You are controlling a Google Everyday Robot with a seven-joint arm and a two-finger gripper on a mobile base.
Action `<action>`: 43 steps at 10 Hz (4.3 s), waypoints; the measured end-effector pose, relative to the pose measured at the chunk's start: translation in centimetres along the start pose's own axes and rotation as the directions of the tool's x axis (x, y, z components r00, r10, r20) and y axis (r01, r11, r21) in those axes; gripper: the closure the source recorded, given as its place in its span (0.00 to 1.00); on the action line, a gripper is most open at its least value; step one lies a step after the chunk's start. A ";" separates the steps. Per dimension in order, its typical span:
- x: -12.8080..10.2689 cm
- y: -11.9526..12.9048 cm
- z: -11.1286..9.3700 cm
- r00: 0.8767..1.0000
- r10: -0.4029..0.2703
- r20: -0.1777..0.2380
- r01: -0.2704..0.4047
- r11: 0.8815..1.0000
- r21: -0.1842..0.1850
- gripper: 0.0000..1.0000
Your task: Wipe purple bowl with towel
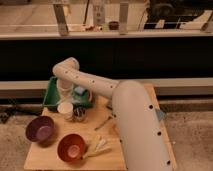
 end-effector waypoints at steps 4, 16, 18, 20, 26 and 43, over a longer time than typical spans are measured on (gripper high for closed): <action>1.3 -2.1 1.5 0.998 -0.062 -0.002 0.062 0.997 0.044 0.24; 3.8 -0.3 1.9 0.810 -0.587 -0.011 0.586 0.809 -0.049 0.20; 3.4 -0.4 2.6 0.788 -0.616 -0.003 0.614 0.786 -0.070 0.20; 3.5 -0.4 3.9 0.785 -0.619 -0.008 0.615 0.782 -0.102 0.20; 5.0 -0.9 6.9 0.800 -0.594 -0.085 0.580 0.802 -0.145 0.20; 3.3 -3.3 2.2 0.867 -0.497 -0.034 0.498 0.867 0.012 1.00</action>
